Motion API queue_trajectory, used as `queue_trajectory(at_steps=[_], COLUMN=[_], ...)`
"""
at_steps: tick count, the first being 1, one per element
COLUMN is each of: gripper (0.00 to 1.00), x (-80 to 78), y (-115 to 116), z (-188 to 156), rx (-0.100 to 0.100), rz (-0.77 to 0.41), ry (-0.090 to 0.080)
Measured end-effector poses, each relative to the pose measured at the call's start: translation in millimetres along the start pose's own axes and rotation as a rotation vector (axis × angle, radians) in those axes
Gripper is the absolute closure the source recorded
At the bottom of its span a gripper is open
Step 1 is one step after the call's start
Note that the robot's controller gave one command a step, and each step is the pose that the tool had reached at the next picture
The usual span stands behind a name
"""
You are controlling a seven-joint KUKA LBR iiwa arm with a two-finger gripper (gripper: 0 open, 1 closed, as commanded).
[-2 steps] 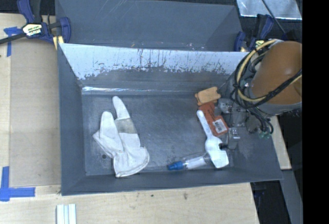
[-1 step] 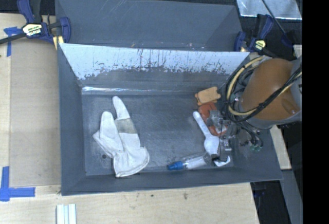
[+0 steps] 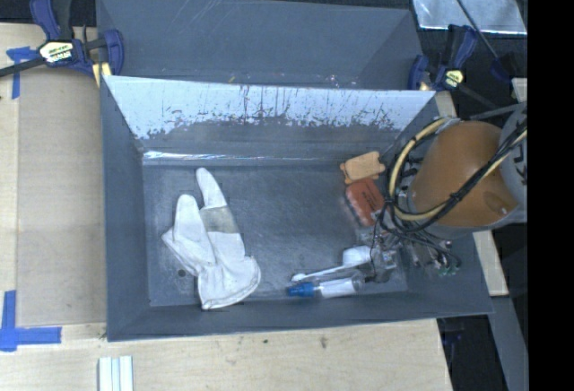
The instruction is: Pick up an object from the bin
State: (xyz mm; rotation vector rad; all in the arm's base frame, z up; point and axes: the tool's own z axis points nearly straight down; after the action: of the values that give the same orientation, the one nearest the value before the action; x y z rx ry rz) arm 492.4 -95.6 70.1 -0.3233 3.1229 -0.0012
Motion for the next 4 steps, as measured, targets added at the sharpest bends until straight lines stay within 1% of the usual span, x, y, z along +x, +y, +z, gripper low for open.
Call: queue_trajectory(at_steps=[1,2,3,4], gripper=[1.0,1.0,1.0,1.0], x=[0.0,-7.8,-7.8,-1.4], y=[0.0,6.7,6.7,-2.3], z=[0.0,-103.5,-103.5,-215.0], rx=[0.0,0.0,0.0,0.0], rz=[-0.001,0.012,0.012,0.024], ry=[0.0,-0.001,-0.001,-0.001])
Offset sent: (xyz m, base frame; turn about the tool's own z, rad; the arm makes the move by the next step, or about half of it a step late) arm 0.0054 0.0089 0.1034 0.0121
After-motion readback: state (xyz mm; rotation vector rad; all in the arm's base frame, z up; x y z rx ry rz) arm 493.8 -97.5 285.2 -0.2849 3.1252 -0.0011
